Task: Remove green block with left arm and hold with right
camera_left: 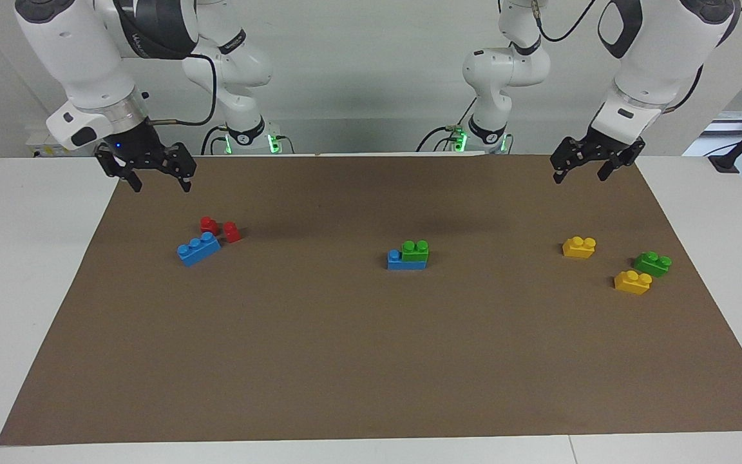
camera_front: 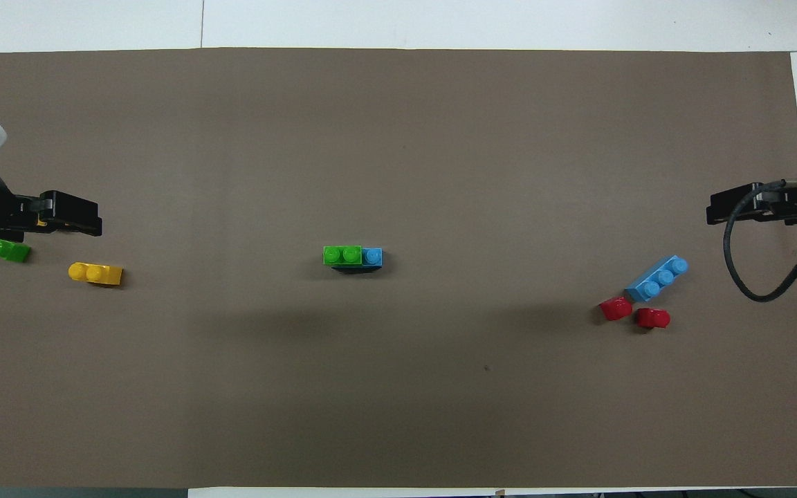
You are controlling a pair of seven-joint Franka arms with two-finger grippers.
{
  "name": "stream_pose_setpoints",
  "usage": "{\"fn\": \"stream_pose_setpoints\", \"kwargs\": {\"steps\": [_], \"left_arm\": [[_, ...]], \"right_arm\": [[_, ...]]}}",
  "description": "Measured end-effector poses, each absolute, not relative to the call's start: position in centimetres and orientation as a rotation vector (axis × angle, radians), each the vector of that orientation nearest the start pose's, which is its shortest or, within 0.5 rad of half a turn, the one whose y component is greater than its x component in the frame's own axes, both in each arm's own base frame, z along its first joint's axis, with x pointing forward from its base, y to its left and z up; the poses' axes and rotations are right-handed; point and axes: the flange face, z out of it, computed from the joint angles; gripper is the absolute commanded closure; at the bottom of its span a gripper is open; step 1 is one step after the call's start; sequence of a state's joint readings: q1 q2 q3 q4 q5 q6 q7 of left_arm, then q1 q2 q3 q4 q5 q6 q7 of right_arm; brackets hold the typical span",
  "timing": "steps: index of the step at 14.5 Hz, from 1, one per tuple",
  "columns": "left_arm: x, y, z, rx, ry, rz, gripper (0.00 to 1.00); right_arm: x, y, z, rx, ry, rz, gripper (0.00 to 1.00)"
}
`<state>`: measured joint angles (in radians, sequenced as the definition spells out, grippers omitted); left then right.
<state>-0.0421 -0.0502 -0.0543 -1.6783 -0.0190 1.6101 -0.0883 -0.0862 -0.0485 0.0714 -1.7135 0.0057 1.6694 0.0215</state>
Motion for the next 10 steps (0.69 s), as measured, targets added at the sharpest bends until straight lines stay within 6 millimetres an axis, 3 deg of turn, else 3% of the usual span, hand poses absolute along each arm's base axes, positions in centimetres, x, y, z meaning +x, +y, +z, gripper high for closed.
{"fn": "stream_pose_setpoints", "kwargs": {"steps": [8, 10], "left_arm": [[53.8, -5.47, 60.46, -3.156, 0.011, 0.03, 0.0], [53.8, -5.47, 60.47, -3.156, 0.011, 0.03, 0.0]], "right_arm": [[55.11, -0.91, 59.82, -3.133, 0.058, -0.102, 0.0], [55.31, -0.57, 59.58, -3.116, 0.217, -0.122, 0.0]]}}
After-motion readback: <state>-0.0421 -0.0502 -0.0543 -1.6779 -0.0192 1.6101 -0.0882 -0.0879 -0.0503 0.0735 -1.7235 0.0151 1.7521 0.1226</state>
